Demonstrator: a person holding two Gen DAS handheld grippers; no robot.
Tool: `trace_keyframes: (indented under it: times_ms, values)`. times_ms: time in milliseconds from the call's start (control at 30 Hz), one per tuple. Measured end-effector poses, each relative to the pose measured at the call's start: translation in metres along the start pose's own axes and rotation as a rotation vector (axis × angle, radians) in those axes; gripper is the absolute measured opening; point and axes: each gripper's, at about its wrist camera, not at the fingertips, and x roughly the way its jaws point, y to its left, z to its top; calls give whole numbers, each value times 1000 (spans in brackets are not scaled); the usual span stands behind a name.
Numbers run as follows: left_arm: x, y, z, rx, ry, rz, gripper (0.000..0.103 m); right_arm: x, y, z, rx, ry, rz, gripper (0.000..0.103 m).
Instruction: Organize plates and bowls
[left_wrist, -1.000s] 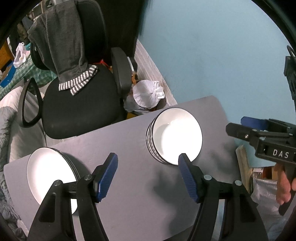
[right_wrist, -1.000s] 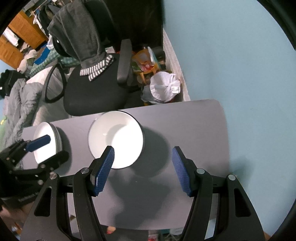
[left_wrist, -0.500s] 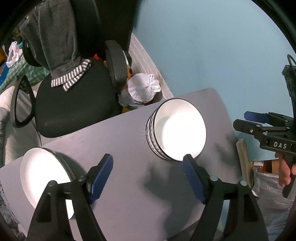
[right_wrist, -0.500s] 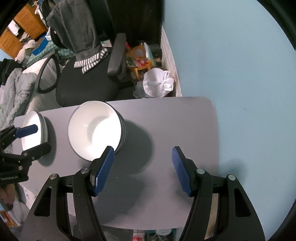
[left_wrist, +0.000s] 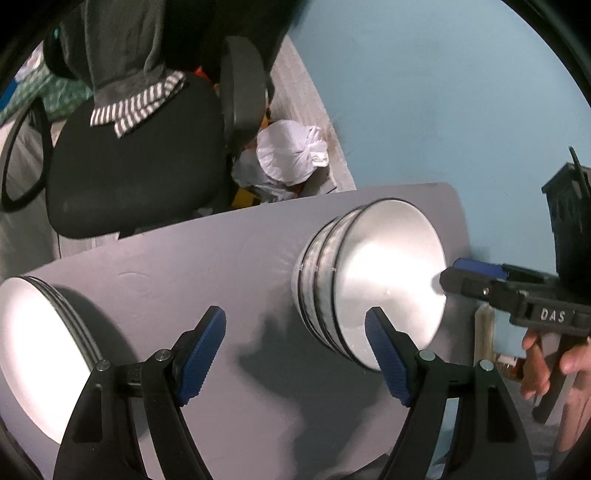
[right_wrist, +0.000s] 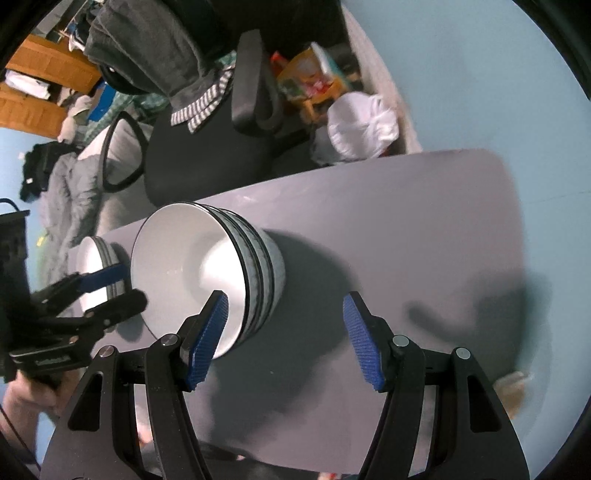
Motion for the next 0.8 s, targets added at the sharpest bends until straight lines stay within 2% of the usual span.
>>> trace_keyframes:
  times_ms: [133,400,733,767,800]
  values:
    - [14,1,7,-10,23,4,79,13,-1,7,-23,1,35,64]
    - [38,6,18,-37,65,-12,79,49,-6,17,-70,87,41,64]
    - [46,12,18,-109,56,-53,79,55,-6,20,-76,99,121,64]
    - [47,12,18,-113,57,-57,77,55,-6,20,-80,99,119,63]
    - [47,11,17,-117,59,-61,71,54,-6,21,-82,99,117,62]
